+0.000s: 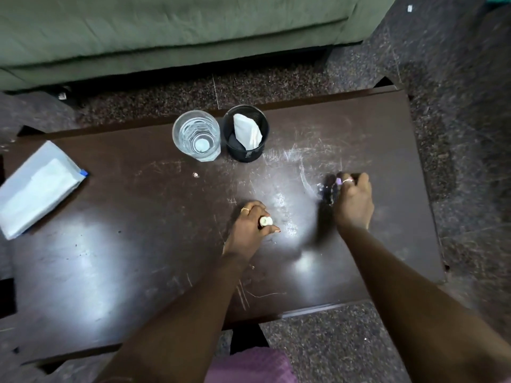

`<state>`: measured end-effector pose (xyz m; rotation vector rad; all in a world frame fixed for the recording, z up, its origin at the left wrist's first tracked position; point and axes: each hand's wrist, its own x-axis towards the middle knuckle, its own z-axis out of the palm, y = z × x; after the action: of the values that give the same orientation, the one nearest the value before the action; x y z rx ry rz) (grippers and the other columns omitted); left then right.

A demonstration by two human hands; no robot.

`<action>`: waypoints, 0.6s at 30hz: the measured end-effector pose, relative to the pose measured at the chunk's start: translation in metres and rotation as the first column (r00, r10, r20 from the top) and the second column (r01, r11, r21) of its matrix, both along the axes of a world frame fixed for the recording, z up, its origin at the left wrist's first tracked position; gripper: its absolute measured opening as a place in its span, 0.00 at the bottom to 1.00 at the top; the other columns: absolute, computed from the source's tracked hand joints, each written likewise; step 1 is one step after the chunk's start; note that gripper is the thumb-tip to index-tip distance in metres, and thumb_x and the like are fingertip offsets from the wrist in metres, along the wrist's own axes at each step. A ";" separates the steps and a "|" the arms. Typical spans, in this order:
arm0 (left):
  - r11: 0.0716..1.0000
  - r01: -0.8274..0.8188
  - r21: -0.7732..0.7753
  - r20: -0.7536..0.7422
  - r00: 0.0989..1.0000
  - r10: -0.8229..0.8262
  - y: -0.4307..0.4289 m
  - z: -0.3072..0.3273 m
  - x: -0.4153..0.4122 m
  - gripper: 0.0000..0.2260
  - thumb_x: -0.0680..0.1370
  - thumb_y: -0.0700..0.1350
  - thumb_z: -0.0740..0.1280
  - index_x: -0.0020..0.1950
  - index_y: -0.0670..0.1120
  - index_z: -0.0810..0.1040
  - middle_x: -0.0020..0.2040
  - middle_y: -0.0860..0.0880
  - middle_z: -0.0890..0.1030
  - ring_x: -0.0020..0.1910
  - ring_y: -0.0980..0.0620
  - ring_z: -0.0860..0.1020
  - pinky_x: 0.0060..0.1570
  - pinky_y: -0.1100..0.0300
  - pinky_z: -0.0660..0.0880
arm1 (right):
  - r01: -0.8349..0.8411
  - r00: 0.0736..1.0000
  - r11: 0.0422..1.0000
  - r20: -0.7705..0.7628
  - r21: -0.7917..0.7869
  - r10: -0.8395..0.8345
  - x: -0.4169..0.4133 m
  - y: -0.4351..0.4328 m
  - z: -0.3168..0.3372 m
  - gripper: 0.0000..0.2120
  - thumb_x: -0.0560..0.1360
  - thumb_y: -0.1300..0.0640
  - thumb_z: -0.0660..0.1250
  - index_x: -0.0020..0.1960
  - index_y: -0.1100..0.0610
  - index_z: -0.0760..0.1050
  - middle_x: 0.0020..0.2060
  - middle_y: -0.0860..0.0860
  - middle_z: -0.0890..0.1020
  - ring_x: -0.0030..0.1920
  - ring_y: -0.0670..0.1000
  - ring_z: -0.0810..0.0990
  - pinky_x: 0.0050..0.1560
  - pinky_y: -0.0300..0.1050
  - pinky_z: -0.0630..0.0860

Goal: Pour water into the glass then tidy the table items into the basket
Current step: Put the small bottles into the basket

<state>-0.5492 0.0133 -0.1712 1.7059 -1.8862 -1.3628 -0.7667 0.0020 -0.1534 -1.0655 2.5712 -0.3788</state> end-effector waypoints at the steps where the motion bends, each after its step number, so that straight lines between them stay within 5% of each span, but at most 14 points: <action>1: 0.999 -0.035 0.009 -0.014 0.999 0.035 0.000 0.000 0.005 0.16 0.66 0.46 0.76 0.45 0.39 0.77 0.54 0.48 0.76 0.49 0.56 0.72 0.51 0.77 0.62 | -0.054 0.998 0.998 0.010 -0.037 0.054 0.014 0.003 0.002 0.09 0.78 0.56 0.58 0.53 0.57 0.74 0.48 0.56 0.75 0.49 0.61 0.75 0.41 0.45 0.63; 4: 0.991 -0.131 0.025 -0.050 0.990 0.132 -0.002 0.002 0.028 0.16 0.66 0.47 0.76 0.48 0.42 0.76 0.52 0.54 0.74 0.49 0.56 0.72 0.50 0.75 0.65 | -0.362 0.932 0.928 -0.074 -0.092 0.356 0.068 0.013 0.008 0.11 0.74 0.61 0.64 0.56 0.61 0.77 0.49 0.62 0.78 0.42 0.65 0.79 0.38 0.53 0.75; 7: 0.976 -0.215 0.036 -0.050 0.975 0.216 -0.007 0.007 0.059 0.14 0.68 0.49 0.74 0.49 0.47 0.75 0.49 0.53 0.79 0.48 0.51 0.77 0.52 0.57 0.74 | -0.415 0.910 0.900 -0.042 -0.134 0.413 0.122 0.015 0.013 0.12 0.74 0.60 0.64 0.54 0.63 0.78 0.46 0.63 0.79 0.38 0.65 0.80 0.34 0.53 0.77; 11: 0.947 -0.322 0.009 -0.031 0.946 0.322 -0.013 0.018 0.123 0.15 0.70 0.51 0.72 0.52 0.46 0.74 0.50 0.47 0.83 0.49 0.45 0.80 0.48 0.52 0.76 | -0.468 0.864 0.866 0.116 -0.177 0.490 0.201 0.010 0.017 0.10 0.74 0.60 0.66 0.54 0.59 0.78 0.47 0.59 0.80 0.42 0.62 0.80 0.40 0.51 0.77; 15: 0.891 -0.452 -0.031 -0.040 0.892 0.451 -0.013 0.030 0.199 0.12 0.72 0.48 0.71 0.53 0.47 0.75 0.50 0.48 0.83 0.48 0.47 0.80 0.47 0.60 0.73 | -0.531 0.801 0.810 0.166 -0.249 0.576 0.283 -0.002 0.026 0.10 0.73 0.64 0.67 0.54 0.60 0.79 0.49 0.58 0.81 0.44 0.59 0.81 0.44 0.44 0.76; 18: 0.828 -0.550 -0.110 -0.065 0.835 0.546 -0.013 0.040 0.254 0.11 0.73 0.43 0.70 0.54 0.44 0.78 0.52 0.47 0.82 0.50 0.49 0.79 0.48 0.77 0.66 | -0.595 0.744 0.746 0.145 -0.298 0.652 0.345 -0.012 0.037 0.10 0.72 0.66 0.67 0.53 0.62 0.80 0.49 0.59 0.81 0.43 0.59 0.82 0.43 0.45 0.77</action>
<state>-0.2954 0.0007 -0.1312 1.9381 -1.2690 -1.0068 -0.4217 -0.0098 -0.1167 -1.7673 1.8254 -0.5897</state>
